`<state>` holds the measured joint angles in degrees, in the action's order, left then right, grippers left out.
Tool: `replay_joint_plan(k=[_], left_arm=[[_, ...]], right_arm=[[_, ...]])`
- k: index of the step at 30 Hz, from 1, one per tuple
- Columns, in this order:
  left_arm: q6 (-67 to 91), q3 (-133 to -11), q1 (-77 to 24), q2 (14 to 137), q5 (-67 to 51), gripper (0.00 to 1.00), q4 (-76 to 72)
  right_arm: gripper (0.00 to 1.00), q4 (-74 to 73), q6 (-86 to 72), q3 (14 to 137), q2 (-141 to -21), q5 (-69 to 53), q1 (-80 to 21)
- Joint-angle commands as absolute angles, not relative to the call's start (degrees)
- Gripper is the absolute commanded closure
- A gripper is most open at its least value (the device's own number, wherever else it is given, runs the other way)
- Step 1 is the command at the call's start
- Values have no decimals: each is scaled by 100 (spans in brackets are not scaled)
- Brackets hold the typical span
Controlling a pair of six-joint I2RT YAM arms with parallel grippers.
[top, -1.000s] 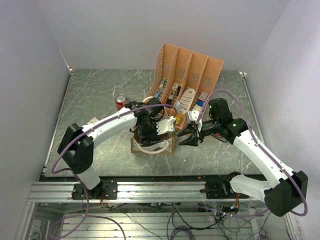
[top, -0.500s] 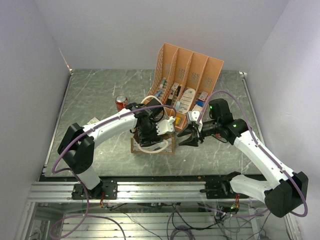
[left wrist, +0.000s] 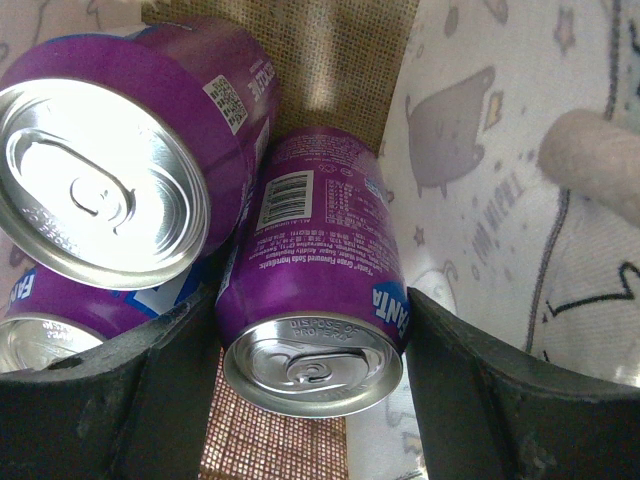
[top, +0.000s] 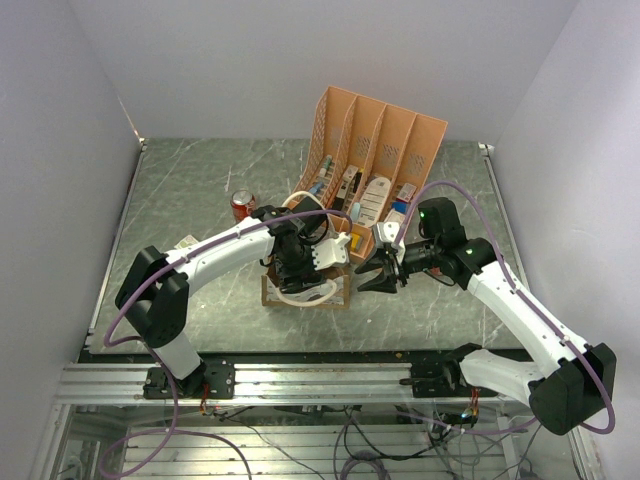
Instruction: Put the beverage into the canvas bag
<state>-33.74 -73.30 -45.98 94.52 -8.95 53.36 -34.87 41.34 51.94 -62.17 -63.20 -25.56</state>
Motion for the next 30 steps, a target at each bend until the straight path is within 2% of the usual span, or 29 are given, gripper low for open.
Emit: replay_joint_plan(k=[1, 10, 30], left_arm=[[-3270, -7290, -4630, 9273, -767, 35, 5368], [-3213, -7365, -4627, 9263, -803, 29, 5446], [-3138, -7345, -4630, 9130, -751, 22, 5361]], right_arm=[[59, -3370, 4139, 5120, -6154, -6285, -2505], [59, -3363, 4135, 5111, -6161, -6284, -2505], [59, -3320, 4097, 5080, -6161, -6231, -2492]])
